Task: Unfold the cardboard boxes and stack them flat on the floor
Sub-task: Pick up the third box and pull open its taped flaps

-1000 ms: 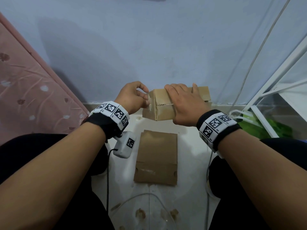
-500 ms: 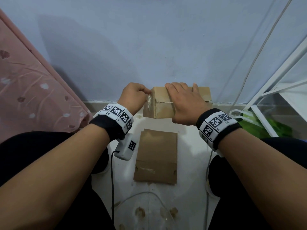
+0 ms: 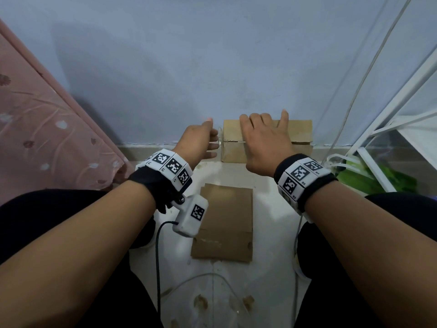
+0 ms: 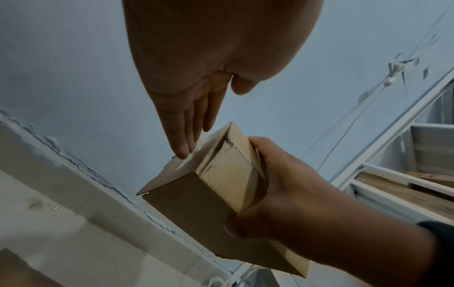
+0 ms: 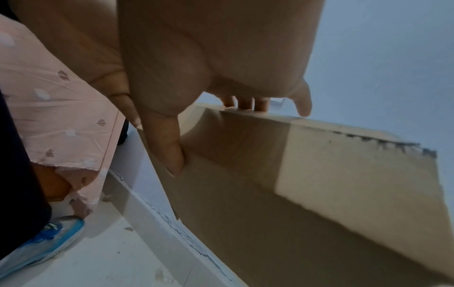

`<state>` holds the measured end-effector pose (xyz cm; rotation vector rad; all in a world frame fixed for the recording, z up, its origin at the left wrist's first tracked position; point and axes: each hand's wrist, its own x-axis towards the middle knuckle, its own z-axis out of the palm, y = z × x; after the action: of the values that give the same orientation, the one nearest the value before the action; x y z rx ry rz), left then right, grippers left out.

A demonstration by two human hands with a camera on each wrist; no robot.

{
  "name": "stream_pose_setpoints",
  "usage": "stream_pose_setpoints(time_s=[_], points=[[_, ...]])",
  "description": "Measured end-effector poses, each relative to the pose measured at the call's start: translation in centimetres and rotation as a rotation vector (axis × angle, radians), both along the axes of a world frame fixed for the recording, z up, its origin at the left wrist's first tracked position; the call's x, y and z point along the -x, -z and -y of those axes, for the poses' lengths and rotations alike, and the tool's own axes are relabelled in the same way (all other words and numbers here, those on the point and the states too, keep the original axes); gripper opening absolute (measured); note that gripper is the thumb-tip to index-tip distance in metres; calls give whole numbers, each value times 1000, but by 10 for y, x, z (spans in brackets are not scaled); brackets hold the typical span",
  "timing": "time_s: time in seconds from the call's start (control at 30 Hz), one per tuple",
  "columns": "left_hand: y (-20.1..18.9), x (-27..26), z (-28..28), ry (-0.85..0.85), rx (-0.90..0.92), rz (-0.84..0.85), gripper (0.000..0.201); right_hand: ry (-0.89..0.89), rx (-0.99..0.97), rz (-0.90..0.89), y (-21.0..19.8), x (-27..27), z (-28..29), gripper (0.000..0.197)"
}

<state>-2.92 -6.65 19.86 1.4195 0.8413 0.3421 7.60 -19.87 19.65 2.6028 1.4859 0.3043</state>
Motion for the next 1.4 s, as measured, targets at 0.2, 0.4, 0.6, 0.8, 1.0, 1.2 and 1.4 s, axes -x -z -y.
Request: stream_pose_setpoints(time_s=[0.2, 0.4, 0.6, 0.8, 1.0, 1.2, 1.4], points=[[2, 1, 1, 36, 111, -35, 57, -37, 15, -18, 2, 3, -1, 92], [4, 2, -5, 60, 253, -4, 87, -85, 15, -12, 2, 5, -2, 93], [2, 5, -11, 121, 318, -33, 78, -136, -2, 5, 0, 9, -1, 90], [4, 8, -14, 138, 348, -49, 102, -173, -28, 7, 0, 11, -2, 86], [3, 8, -12, 104, 360, -22, 94, -201, -50, -7, -1, 13, -1, 87], [-2, 12, -8, 99, 306, -50, 72, -207, -53, -45, -4, 14, 0, 90], [-3, 15, -9, 127, 250, -24, 80, -236, -108, -76, -4, 16, -1, 92]])
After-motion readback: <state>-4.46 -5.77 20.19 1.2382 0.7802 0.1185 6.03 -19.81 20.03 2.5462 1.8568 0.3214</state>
